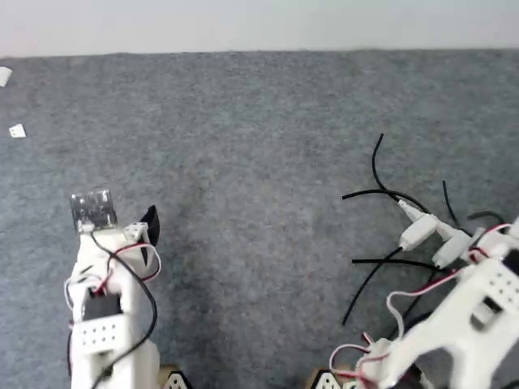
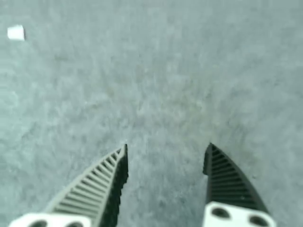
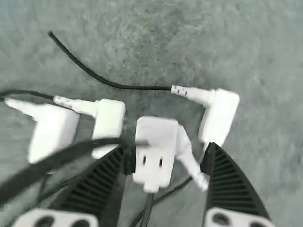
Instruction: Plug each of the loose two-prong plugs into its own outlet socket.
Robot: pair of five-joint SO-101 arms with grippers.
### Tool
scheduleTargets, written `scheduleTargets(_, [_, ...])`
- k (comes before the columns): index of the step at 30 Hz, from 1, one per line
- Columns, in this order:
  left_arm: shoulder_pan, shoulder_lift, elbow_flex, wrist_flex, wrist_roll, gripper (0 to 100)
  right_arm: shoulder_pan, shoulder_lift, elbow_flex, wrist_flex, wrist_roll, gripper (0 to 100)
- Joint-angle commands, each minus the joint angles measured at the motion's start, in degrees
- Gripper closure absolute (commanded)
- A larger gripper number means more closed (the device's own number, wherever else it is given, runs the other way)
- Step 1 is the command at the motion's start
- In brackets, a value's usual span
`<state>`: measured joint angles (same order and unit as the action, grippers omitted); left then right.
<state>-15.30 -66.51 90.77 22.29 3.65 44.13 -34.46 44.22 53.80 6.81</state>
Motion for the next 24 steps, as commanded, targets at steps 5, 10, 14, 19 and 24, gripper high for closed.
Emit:
scheduleTargets(5, [-5.80,-26.99,3.38,16.88,0.18,76,-2.07,-20.00,1.85,14.29,-7.12,94.5])
scheduleTargets(10, [-8.26,-38.86,4.88,27.96,-2.46,76,-5.41,-34.24,15.65,11.30,-2.29,96.7])
scheduleTargets(14, [-8.35,-36.31,4.62,27.96,-6.77,84,-5.67,-46.90,28.66,6.11,-1.85,96.3])
scheduleTargets(19, [-7.03,-36.13,5.76,32.44,-8.44,92,-12.53,-63.34,42.64,8.48,-1.85,96.1])
scheduleTargets(24, [-3.43,-36.13,5.76,41.67,-8.53,92,-18.33,-69.23,50.20,10.42,2.29,96.1])
